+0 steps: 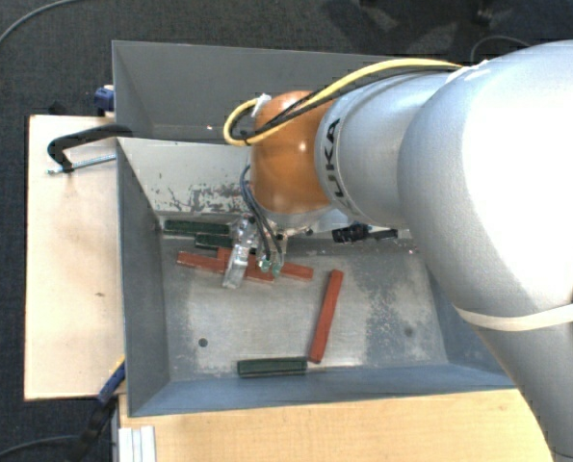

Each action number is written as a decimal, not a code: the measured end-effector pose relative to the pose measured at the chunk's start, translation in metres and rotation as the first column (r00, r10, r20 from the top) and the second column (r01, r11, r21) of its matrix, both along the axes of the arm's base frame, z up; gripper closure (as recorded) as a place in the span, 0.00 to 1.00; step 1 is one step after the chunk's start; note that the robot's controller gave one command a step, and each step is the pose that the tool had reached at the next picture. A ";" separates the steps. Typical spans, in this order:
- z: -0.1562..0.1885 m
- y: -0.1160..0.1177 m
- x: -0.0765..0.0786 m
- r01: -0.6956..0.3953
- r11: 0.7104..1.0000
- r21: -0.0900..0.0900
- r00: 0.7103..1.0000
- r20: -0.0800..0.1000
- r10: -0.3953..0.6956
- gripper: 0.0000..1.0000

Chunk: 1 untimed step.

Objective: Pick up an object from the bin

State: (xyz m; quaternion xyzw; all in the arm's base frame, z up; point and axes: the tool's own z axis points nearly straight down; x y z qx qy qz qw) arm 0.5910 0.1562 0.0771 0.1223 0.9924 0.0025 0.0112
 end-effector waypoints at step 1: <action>0.142 -0.001 -0.024 -0.274 0.962 -0.002 0.962 -0.009 0.274 1.00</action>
Offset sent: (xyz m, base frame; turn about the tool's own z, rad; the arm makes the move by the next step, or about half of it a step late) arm -0.0260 -0.0027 0.1368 -0.2758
